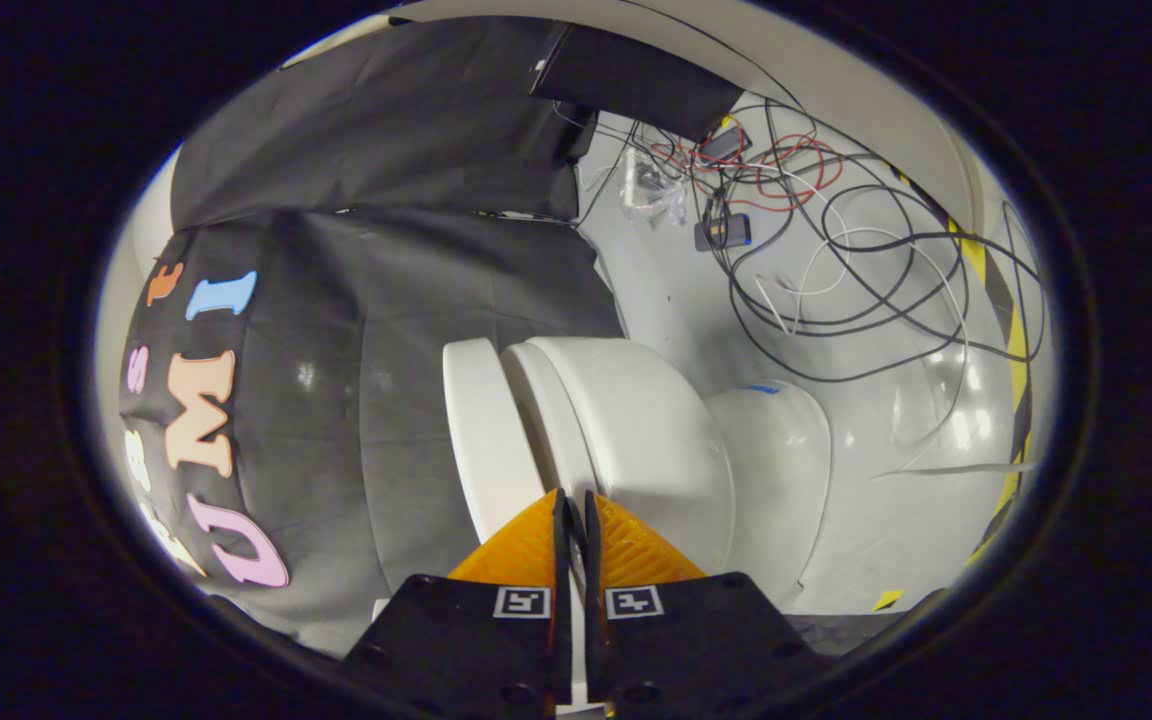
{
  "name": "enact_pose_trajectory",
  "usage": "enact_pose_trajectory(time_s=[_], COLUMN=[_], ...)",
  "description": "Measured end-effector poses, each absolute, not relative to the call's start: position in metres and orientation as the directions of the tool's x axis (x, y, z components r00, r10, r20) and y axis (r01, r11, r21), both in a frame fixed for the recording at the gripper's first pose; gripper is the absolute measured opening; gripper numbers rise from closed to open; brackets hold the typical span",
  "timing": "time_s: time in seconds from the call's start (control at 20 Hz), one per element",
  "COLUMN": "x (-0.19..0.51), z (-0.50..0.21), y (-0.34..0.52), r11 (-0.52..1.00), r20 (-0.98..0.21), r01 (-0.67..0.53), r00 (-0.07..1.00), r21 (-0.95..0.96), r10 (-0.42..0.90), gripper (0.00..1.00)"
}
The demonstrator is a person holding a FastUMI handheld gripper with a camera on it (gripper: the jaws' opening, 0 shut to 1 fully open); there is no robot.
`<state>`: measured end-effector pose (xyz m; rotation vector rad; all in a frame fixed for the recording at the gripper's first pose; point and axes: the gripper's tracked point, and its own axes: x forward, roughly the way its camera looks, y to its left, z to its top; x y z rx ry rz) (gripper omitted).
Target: Open the toilet lid.
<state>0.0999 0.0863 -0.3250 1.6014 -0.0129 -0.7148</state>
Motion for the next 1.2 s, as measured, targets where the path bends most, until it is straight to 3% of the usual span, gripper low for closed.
enact_pose_trajectory(time_s=[0.25, 0.5, 0.75, 1.05, 1.2], x=[0.1, 0.109, 0.133, 0.16, 0.177], z=[-0.3, -0.23, -0.144, -0.092, -0.069], y=[0.091, 0.1, 0.138, 0.184, 0.216], r11=[-0.007, 0.208, 0.423, 0.733, 0.874], r20=[-0.424, -0.342, -0.189, -0.114, -0.08], r01=[0.465, 0.478, 0.412, 0.392, 0.308], r00=[0.801, 0.815, 0.859, 0.91, 0.95], r21=[0.885, 0.853, 0.807, 0.556, 0.376], r10=[-0.422, -0.468, -0.476, -0.4, -0.3], gripper=[0.02, 0.01, 0.02, 0.05, 0.06])
